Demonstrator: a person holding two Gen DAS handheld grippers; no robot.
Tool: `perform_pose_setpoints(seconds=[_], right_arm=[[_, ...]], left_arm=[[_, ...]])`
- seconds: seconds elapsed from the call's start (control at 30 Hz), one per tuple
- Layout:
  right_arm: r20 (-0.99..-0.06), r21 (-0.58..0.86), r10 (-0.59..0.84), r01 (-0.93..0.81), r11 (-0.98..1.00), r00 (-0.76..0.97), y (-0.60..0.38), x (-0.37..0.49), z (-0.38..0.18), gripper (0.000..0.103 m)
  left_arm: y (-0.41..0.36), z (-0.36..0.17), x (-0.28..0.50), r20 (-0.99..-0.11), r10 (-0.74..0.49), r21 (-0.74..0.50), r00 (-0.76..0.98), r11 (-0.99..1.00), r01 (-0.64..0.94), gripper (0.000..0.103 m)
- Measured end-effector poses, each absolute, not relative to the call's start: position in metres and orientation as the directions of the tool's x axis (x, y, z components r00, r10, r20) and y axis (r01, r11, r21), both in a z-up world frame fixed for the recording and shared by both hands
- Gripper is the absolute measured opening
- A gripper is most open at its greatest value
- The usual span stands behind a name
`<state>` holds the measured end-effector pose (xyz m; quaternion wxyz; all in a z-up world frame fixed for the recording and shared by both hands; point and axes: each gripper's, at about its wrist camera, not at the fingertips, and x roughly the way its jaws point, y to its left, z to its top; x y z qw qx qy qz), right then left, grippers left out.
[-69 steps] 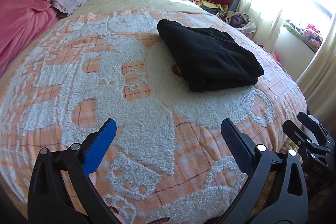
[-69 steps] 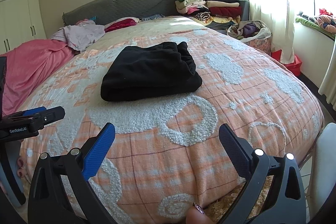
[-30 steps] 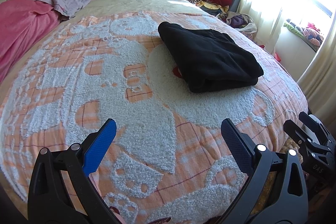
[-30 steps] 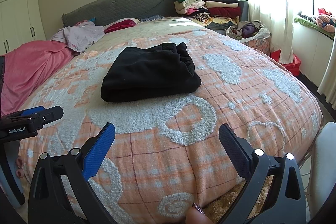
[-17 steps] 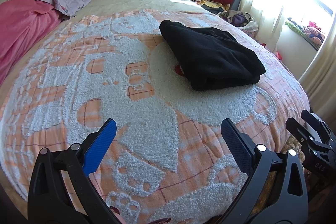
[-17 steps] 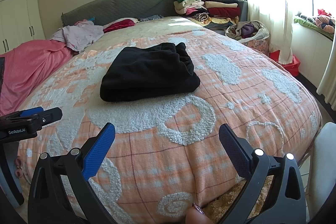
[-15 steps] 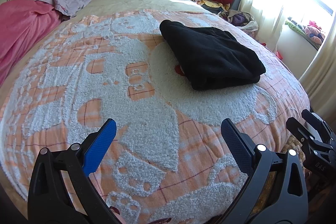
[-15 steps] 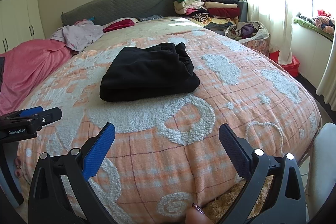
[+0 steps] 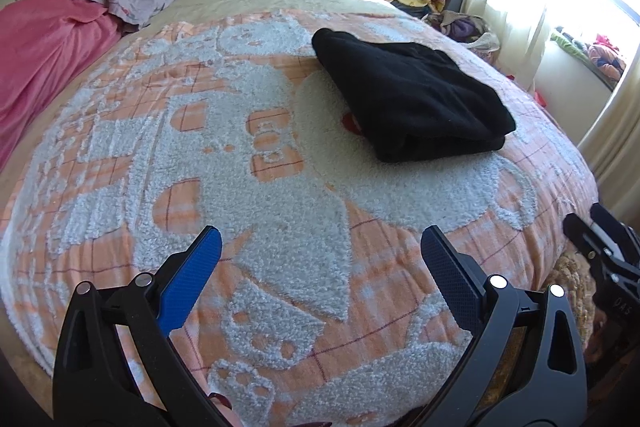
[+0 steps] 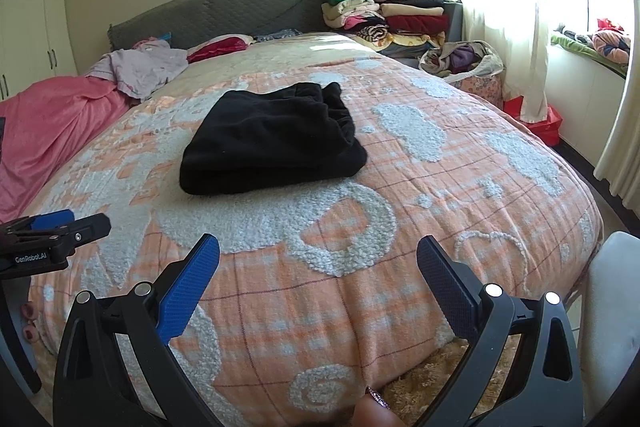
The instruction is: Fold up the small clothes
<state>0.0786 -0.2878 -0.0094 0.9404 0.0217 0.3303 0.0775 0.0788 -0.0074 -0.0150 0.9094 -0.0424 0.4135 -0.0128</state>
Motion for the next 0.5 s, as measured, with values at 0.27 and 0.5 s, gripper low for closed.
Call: perform_pose_setpoints(seconds=[0.27,0.5], right_arm=[[-0.636,0.086,-0.068,0.158,0.984,0.768,-0.391,0.08,-0.012,0.098],[-0.707,-0.016,-0.499,0.694,0.72,0.501,-0.619,0.088,-0.06,0.098]], left_arm=[[0.093,-0.014,0.09,-0.789,0.023,-0.131,0.614,0.97,-0.205,0.093],[0.321,-0.008,0.093,-0.8,0.413,0.087,0.434,0.796,-0.599,0.093]])
